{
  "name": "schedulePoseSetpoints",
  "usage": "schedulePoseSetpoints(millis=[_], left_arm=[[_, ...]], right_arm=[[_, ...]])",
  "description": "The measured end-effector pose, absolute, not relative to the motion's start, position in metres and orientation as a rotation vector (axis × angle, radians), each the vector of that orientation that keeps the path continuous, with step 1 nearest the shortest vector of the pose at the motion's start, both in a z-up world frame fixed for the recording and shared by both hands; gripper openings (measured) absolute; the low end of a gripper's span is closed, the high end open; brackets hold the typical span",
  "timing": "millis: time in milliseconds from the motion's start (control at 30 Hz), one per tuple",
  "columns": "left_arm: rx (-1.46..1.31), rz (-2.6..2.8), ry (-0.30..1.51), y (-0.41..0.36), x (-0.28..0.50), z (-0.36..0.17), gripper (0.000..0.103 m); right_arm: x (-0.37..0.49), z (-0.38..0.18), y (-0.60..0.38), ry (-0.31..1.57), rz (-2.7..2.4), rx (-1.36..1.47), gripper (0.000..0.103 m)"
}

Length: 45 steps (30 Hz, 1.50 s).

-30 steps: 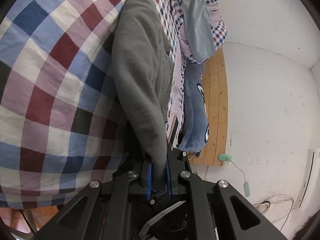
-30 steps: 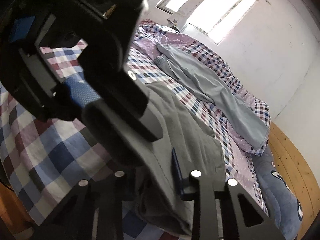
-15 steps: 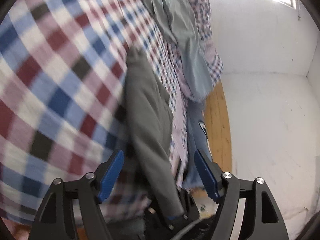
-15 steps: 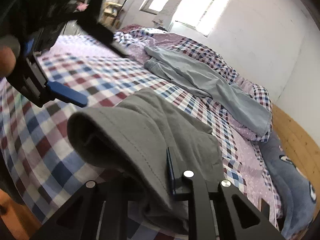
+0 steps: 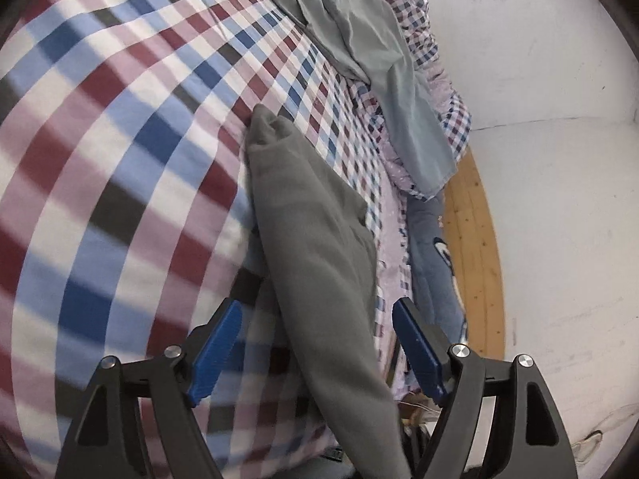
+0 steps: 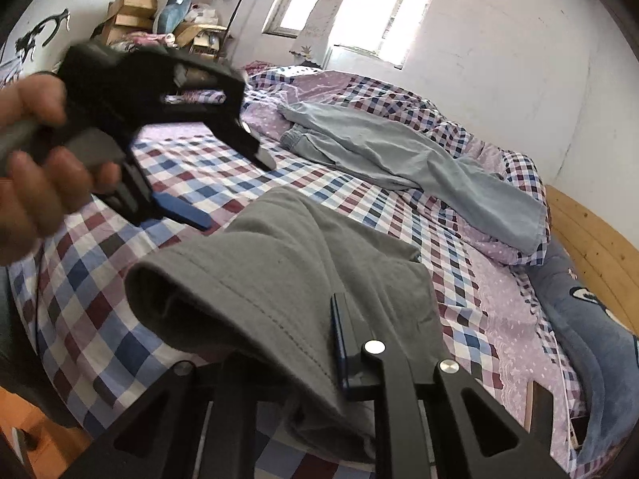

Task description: Fold clothes

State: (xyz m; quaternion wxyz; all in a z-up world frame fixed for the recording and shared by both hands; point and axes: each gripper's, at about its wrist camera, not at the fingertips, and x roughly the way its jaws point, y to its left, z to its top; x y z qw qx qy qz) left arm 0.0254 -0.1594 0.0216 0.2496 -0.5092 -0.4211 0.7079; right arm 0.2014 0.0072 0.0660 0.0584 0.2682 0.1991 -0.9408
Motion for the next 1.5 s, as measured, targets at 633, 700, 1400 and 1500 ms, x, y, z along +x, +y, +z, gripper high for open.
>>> schedulePoseSetpoints(millis=[633,700,1400,1500], left_arm=[[-1.371,1.954,-1.09,-0.115,-0.07,0.003,0.07],[-1.387,1.961,-1.07,-0.111,-0.071,0.004,0.052],[-1.243,2.107,-1.016,-0.162,-0.025,0.104,0.006],[-1.214,2.132,-1.003,-0.181,-0.02,0.13,0.006]], right_arm=[[0.219,0.085,0.069,0.263,-2.929,0.83,0.014],[0.221,0.084,0.071,0.256,-2.932,0.838,0.014],[0.258,0.117,0.039,0.306,-2.897,0.737,0.009],[0.255,0.131,0.026,0.263,-2.872,0.706,0.009]])
